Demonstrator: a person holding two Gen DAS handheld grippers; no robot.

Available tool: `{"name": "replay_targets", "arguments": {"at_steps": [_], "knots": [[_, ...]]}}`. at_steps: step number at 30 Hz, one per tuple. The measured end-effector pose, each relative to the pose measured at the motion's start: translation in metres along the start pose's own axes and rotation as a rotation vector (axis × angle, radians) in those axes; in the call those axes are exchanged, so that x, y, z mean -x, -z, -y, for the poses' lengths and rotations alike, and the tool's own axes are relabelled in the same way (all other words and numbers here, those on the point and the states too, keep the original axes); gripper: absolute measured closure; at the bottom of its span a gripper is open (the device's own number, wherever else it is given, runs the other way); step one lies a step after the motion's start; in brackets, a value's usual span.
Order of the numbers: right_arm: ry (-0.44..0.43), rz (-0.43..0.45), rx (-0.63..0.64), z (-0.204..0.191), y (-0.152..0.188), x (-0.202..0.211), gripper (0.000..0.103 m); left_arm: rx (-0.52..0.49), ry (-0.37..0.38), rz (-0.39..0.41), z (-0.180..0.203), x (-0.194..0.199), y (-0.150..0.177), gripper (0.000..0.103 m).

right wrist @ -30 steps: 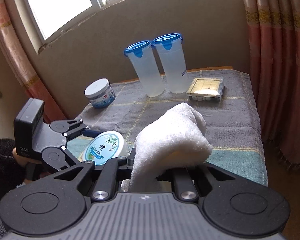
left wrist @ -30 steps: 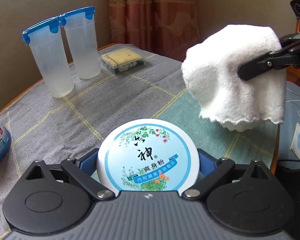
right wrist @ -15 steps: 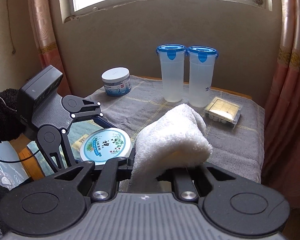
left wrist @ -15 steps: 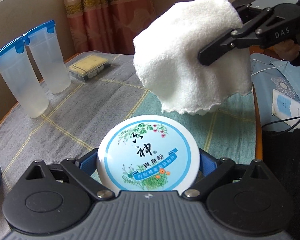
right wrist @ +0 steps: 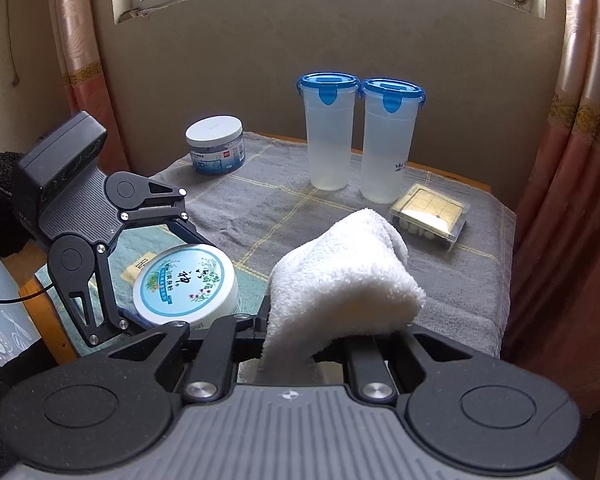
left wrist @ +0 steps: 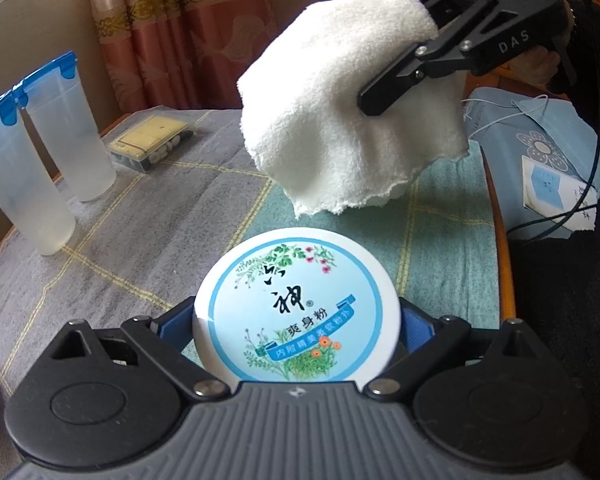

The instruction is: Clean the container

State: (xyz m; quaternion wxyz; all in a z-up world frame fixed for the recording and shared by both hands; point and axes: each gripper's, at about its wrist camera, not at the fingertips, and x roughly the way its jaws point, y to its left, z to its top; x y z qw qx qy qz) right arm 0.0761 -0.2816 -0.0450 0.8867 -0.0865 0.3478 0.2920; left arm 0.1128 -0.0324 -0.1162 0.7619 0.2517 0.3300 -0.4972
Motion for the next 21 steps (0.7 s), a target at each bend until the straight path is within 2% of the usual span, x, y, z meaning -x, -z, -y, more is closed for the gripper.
{"name": "replay_targets", "arguments": {"at_steps": [3, 5, 12, 17, 21], "knots": [[-0.013, 0.001, 0.008, -0.001, -0.001, 0.001, 0.085, -0.051, 0.046, -0.012, -0.002, -0.004, -0.004, 0.005], [-0.009, 0.005, 0.003, -0.001, -0.002, 0.002, 0.085, -0.050, 0.053, -0.011, -0.003, -0.004, -0.004, 0.005], [0.037, 0.034, -0.039, 0.001, -0.002, 0.001, 0.085, 0.114, 0.036, 0.089, -0.006, 0.010, 0.003, 0.005], [0.045, 0.068, -0.085, 0.001, -0.002, 0.001, 0.085, 0.223, -0.027, 0.125, -0.001, 0.014, 0.006, 0.005], [0.050, 0.079, -0.107, 0.001, -0.002, 0.001, 0.085, 0.394, -0.079, 0.196, -0.008, 0.025, 0.006, 0.005]]}}
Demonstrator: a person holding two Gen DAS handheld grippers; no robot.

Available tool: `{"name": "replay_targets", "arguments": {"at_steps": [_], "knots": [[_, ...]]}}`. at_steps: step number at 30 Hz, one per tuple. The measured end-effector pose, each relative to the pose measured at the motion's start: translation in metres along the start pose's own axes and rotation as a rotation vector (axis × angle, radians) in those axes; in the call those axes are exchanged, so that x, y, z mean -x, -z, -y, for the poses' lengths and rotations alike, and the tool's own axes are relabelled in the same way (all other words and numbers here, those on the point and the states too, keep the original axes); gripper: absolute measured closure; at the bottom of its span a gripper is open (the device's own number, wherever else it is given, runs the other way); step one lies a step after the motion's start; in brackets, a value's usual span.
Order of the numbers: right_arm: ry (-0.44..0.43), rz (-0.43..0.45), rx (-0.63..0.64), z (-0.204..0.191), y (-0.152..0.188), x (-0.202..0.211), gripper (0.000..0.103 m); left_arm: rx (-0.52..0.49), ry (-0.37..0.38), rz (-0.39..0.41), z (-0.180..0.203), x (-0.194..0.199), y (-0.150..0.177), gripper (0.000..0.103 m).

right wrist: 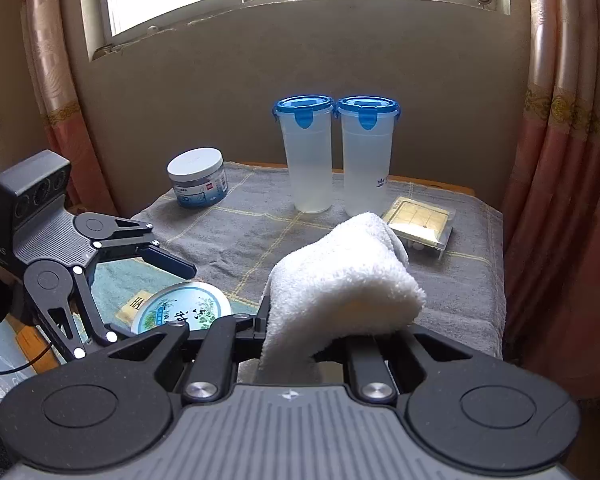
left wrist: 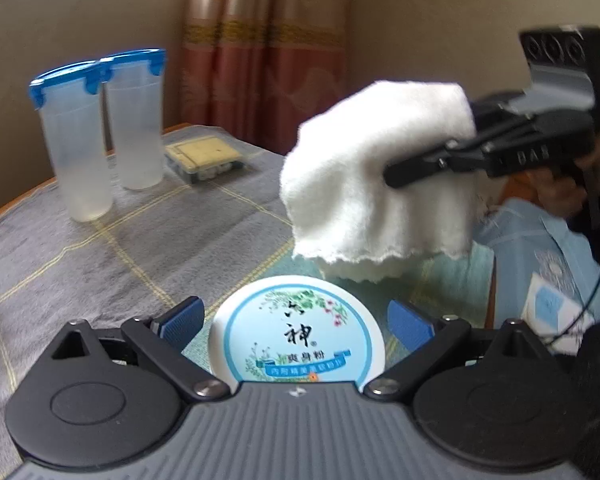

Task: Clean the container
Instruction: 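Wipe the tin side again with the cloth in the right tool while the left tool holds the tin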

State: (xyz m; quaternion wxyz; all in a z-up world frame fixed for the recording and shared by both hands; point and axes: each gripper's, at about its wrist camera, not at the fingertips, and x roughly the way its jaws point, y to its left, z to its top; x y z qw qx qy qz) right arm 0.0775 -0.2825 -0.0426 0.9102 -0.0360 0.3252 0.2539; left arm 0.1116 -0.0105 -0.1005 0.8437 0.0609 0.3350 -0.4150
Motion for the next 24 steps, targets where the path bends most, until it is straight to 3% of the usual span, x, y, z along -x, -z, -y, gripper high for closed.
{"name": "replay_targets", "arguments": {"at_steps": [7, 13, 17, 24], "knots": [[0.029, 0.023, -0.036, 0.006, -0.004, 0.000, 0.083, 0.237, -0.164, 0.017, -0.003, -0.002, -0.007, 0.005], [-0.018, 0.054, -0.086, 0.010, 0.002, 0.006, 0.086, 0.247, -0.333, 0.014, 0.021, -0.006, -0.004, 0.003], [-0.022, 0.056, -0.097, 0.013, 0.006, 0.007, 0.086, 0.329, -0.337, 0.010, 0.020, -0.008, 0.002, 0.003], [-0.027, 0.064, -0.128, 0.018, 0.014, 0.009, 0.086, 0.360, -0.361, -0.019, 0.029, -0.018, 0.003, 0.002]]}}
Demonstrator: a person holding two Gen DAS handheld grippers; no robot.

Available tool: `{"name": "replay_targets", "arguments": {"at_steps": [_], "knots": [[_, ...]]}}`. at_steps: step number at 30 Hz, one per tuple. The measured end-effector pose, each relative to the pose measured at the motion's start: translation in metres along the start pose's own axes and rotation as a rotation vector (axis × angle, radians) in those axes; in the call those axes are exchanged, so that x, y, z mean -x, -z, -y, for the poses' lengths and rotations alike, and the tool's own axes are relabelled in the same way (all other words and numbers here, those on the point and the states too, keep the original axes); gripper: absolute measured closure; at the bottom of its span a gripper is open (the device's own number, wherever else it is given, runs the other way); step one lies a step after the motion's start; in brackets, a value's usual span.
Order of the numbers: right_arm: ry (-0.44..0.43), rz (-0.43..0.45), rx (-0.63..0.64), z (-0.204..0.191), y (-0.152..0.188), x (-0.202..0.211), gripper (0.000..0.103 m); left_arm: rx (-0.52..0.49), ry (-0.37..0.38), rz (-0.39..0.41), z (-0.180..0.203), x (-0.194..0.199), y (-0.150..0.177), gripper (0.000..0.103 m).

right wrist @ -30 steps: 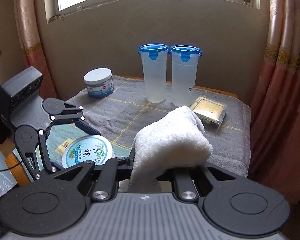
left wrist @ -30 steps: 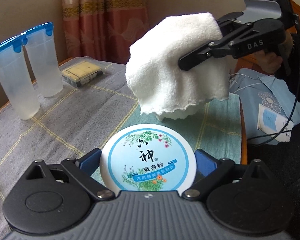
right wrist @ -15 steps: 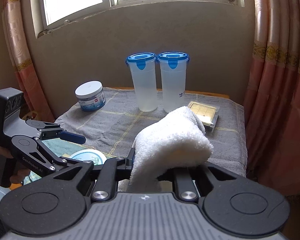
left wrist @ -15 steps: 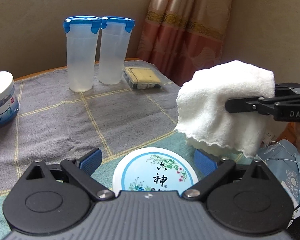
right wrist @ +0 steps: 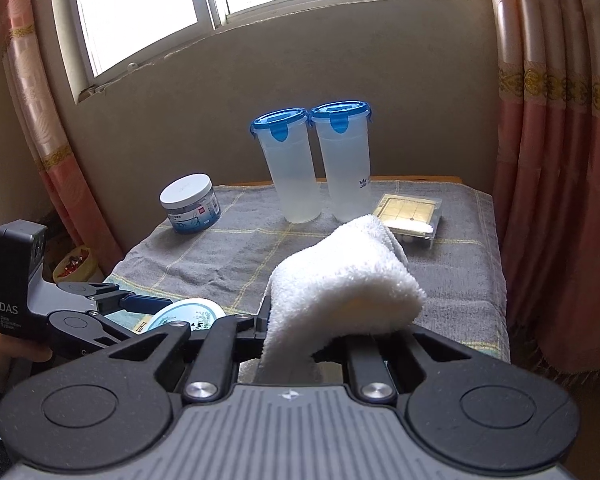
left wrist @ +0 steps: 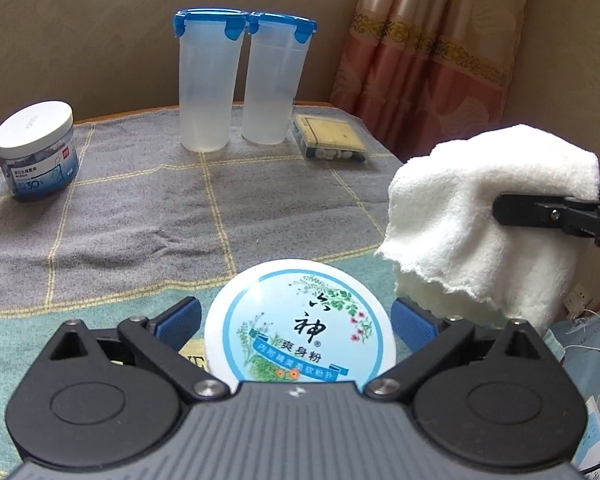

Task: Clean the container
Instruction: 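Wipe the tin side again with the cloth in the right tool while the left tool holds the tin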

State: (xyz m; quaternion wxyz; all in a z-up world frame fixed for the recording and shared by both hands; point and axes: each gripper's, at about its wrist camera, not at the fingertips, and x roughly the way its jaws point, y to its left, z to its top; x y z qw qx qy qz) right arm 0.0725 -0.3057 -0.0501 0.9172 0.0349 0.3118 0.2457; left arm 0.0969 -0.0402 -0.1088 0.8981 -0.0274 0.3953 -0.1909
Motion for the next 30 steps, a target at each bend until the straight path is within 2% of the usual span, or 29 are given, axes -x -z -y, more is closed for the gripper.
{"name": "replay_targets", "arguments": {"at_steps": [8, 15, 19, 30], "knots": [[0.009, 0.012, -0.027, 0.007, 0.005, 0.006, 0.086, -0.019, -0.082, -0.019, 0.016, -0.003, 0.008, 0.002], [0.017, 0.009, -0.035, 0.009, 0.007, 0.006, 0.086, -0.034, -0.084, -0.027, 0.016, -0.004, 0.012, 0.005], [0.019, 0.004, -0.032, 0.008, 0.006, 0.005, 0.086, -0.070, -0.059, -0.026, 0.014, -0.006, 0.010, 0.005], [0.031, -0.020, -0.013, 0.002, 0.001, 0.001, 0.086, -0.258, 0.111, -0.066, -0.008, -0.025, -0.014, 0.005]]}}
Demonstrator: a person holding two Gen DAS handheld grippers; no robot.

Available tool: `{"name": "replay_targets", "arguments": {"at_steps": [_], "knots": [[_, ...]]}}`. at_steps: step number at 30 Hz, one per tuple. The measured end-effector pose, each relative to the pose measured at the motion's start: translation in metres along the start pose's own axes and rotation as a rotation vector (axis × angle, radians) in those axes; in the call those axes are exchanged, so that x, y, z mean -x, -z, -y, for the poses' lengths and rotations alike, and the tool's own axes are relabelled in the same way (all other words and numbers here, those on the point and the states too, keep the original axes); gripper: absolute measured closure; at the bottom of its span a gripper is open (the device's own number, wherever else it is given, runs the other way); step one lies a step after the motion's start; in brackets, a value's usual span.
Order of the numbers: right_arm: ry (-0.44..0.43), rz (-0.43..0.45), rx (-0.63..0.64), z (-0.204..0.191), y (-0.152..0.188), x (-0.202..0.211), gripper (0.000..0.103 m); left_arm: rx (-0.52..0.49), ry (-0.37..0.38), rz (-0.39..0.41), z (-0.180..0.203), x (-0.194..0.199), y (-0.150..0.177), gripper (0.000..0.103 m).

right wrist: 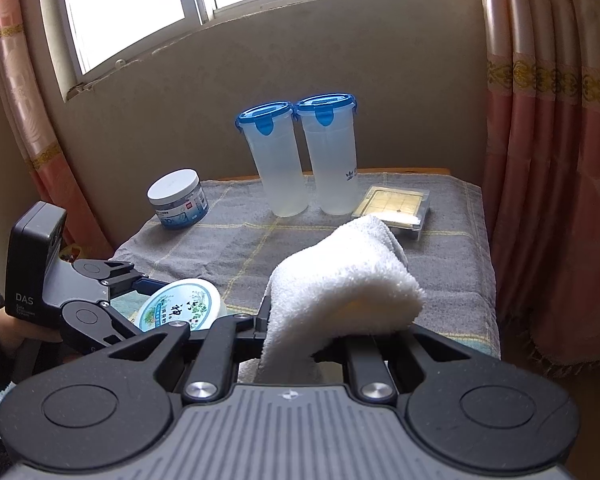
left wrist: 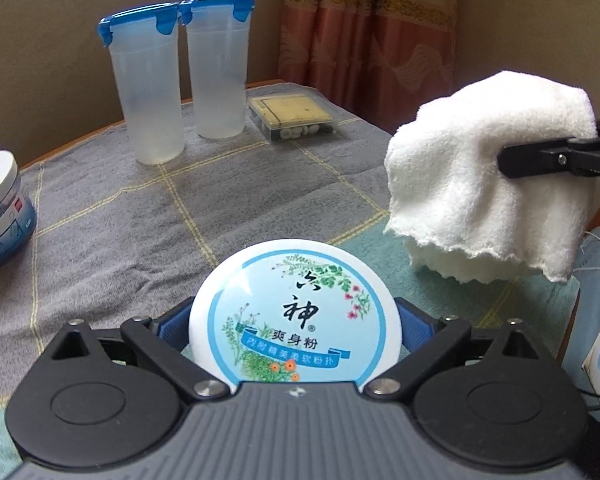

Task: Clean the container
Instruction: 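Wipe the tin side again with the cloth in the right tool while the left tool holds the tin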

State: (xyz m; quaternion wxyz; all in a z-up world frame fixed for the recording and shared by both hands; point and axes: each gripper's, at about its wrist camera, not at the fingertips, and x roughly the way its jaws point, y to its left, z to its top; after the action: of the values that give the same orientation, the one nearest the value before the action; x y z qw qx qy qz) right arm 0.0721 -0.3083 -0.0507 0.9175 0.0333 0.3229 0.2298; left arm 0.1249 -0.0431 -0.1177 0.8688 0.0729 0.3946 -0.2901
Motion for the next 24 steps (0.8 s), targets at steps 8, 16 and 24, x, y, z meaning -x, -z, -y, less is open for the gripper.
{"name": "replay_targets", "arguments": {"at_steps": [8, 16, 24], "knots": [[0.000, -0.018, 0.016, -0.007, -0.004, -0.006, 0.086, -0.119, 0.108, 0.005, -0.013, -0.003, -0.002, 0.004], [-0.006, -0.023, 0.022, -0.011, -0.004, -0.008, 0.085, 0.017, -0.013, 0.108, -0.005, 0.009, 0.030, 0.003], [-0.008, -0.020, 0.027, -0.014, -0.005, -0.007, 0.085, 0.100, -0.091, 0.169, 0.005, 0.012, 0.047, 0.008]]}}
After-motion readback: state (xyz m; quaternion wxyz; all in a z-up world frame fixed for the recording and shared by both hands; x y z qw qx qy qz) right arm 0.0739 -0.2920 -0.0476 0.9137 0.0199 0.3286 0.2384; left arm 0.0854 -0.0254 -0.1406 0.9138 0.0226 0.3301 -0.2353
